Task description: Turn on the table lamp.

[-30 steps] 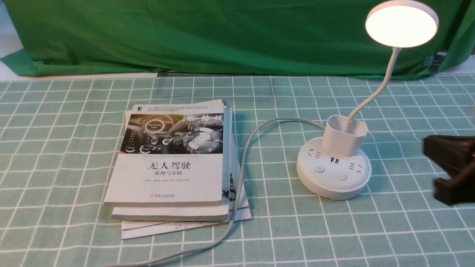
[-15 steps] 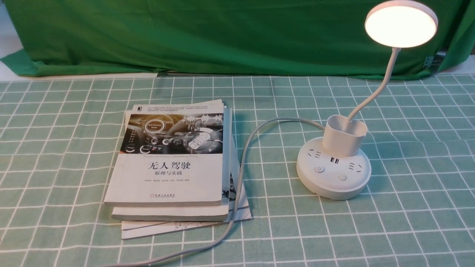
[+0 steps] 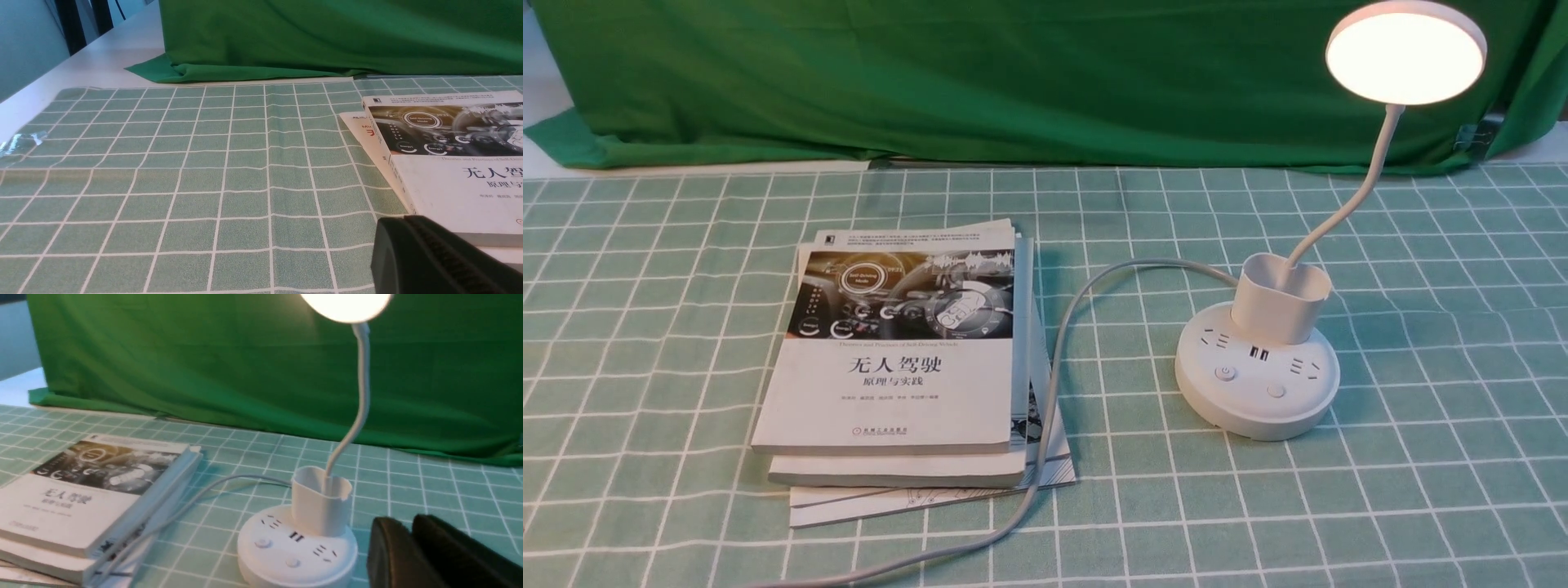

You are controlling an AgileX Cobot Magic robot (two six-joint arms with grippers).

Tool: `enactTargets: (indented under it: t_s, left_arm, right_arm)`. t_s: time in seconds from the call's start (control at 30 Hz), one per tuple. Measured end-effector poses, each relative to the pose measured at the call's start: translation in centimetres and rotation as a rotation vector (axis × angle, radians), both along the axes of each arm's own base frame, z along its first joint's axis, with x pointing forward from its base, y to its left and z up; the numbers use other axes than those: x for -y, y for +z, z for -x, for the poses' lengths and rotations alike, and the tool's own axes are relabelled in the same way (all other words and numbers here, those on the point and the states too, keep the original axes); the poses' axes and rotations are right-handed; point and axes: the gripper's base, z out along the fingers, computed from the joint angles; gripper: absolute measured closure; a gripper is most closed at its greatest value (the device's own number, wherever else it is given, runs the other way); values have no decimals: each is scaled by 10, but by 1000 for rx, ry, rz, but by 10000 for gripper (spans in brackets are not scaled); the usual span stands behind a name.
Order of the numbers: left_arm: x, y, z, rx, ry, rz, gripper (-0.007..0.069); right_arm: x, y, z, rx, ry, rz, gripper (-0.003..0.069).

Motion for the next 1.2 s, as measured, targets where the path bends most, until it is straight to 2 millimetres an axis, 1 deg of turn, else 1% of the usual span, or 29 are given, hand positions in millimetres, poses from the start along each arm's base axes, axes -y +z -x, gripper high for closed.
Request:
enactTargets:
  t_s: [0.07,0.17,0.23,0.4,0.5,1.2]
  left_arm:
    - [0,0,0,0,0,0,603]
    - [0,0,0,0,0,0,603]
    - [0,0,0,0,0,0,603]
    - [0,0,0,0,0,0,603]
    - [0,0,0,0,0,0,603]
    - [0,0,0,0,0,0,603]
  right_arm:
    - [6,-19,6,13,-61,-27,524]
    - [12,-36,9,18,-138,-36,519]
    - [16,-50,9,2,-208,-41,517]
    - [21,-61,8,-67,-300,-32,510]
    - [22,-65,9,-97,-318,-18,501]
    - [23,-65,9,-99,-318,-17,449]
